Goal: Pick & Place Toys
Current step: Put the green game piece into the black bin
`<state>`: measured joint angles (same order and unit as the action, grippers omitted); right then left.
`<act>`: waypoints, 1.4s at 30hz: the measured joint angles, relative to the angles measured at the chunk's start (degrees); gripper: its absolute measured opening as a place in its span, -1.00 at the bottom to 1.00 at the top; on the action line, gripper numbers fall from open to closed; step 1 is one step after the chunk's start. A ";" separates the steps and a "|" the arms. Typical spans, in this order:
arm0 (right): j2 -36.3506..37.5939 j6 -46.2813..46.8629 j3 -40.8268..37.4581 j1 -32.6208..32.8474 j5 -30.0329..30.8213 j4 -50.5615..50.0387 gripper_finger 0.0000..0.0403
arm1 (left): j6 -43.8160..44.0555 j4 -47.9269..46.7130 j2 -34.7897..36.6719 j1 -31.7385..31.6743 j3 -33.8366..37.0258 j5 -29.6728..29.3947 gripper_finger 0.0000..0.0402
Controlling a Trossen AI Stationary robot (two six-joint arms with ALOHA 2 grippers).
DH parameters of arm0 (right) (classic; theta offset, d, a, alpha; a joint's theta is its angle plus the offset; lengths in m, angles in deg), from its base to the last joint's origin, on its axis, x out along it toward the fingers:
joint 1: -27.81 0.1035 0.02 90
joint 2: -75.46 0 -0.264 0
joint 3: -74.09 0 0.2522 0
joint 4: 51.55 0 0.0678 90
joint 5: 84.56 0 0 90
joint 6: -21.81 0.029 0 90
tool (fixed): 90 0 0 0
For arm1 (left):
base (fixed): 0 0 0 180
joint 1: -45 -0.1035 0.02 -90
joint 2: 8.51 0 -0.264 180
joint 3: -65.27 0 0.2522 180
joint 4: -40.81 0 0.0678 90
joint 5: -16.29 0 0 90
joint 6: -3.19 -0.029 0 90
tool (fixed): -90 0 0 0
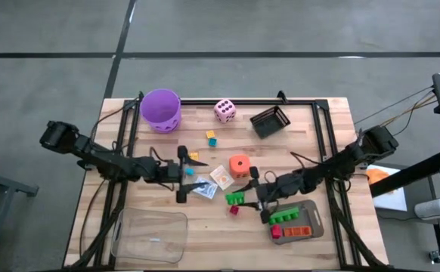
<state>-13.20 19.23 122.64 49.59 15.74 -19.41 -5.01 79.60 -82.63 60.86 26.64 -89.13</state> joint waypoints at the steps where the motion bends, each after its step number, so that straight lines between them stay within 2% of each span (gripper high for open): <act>1: 0.16 -0.01 -1.47 0.04 -0.46 2.74 -0.20 | 0.44 -0.01 0.51 -0.07 0.57 -0.02 0.44; 7: 3.76 1.00 -10.08 2.12 -1.05 11.52 -0.20 | 0.73 -0.90 0.11 -0.20 1.23 -0.02 0.44; 13: 11.62 3.03 -15.07 7.51 3.22 9.06 -0.20 | 1.14 -2.78 0.04 -0.44 1.25 -0.02 0.44; 18: 21.79 8.88 -14.12 12.88 10.59 -10.21 -0.20 | 1.15 -3.11 0.04 -0.44 1.25 -0.02 0.44; 21: 27.18 15.72 -10.66 16.46 15.52 -27.63 -0.20 | 1.15 -3.11 0.04 -0.58 1.25 -0.02 0.44; 25: 30.49 27.03 -4.06 22.07 21.00 -51.19 -0.20 | 1.17 -3.29 0.04 -0.68 1.25 -0.02 0.44; 28: 30.56 36.57 1.55 25.77 21.22 -65.41 -0.20 | 1.19 -3.49 0.04 -0.70 1.25 -0.02 0.44; 32: 26.81 49.02 8.05 29.90 19.26 -80.43 -0.20 | 1.22 -3.66 0.04 -0.70 1.25 -0.02 0.44; 36: 20.99 55.97 11.17 32.36 16.51 -84.60 -0.20 | 1.35 -3.68 0.04 -0.77 1.25 -0.02 0.44; 42: 11.65 58.96 13.49 33.36 13.32 -84.61 -0.20 | 1.41 -3.68 0.04 -0.91 1.25 -0.05 0.44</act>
<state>-1.55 78.19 136.12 82.94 29.06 -104.03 -3.59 75.91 -82.59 59.95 27.90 -89.18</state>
